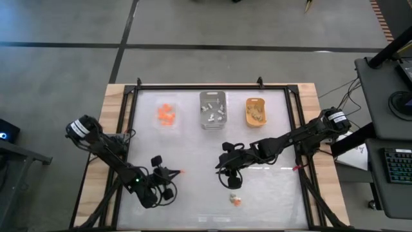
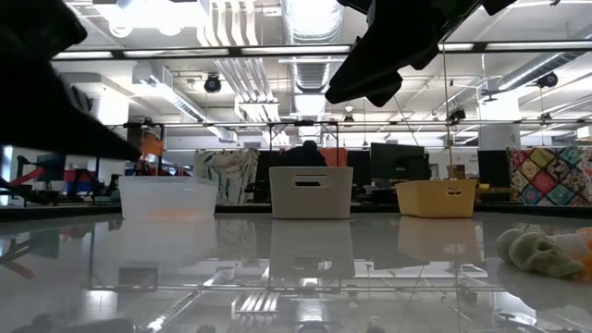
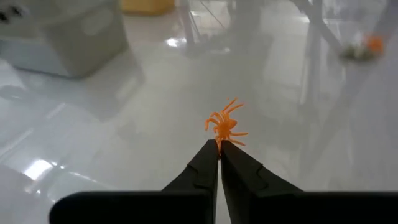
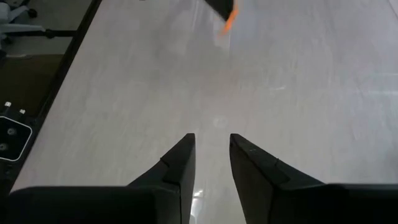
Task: Sort Halloween decoration
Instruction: Put the orange spider toy into the transparent white bin
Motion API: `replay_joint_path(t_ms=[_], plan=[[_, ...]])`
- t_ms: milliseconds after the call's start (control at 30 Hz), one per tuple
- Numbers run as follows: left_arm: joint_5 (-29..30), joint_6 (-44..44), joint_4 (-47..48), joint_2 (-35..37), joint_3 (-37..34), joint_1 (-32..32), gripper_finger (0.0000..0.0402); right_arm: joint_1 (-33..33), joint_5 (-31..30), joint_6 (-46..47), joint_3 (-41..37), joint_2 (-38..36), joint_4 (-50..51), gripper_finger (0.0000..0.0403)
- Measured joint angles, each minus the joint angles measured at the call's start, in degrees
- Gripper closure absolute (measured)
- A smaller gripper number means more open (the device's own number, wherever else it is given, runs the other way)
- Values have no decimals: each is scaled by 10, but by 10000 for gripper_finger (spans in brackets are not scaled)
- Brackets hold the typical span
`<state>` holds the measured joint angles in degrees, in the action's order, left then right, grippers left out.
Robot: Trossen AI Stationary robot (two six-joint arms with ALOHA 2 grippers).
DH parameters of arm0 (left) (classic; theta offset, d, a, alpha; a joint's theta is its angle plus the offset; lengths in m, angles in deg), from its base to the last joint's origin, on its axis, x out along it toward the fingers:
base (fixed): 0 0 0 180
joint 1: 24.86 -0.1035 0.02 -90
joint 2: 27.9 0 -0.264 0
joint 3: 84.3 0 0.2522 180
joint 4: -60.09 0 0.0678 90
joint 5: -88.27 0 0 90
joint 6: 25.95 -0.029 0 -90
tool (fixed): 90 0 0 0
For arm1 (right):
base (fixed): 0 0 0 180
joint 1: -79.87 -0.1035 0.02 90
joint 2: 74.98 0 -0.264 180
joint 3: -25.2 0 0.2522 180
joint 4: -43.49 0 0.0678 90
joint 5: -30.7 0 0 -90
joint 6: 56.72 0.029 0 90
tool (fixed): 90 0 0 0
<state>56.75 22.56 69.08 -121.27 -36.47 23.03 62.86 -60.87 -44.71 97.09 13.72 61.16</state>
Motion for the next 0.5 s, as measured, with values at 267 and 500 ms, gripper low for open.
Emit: replay_joint_path(t_ms=[267,500], plan=[[52,16,111,105,0,-75,401,0,0,0,0,0,0,314],[22,2,352,237,0,-279,401,0,0,0,0,0,-3,315]])
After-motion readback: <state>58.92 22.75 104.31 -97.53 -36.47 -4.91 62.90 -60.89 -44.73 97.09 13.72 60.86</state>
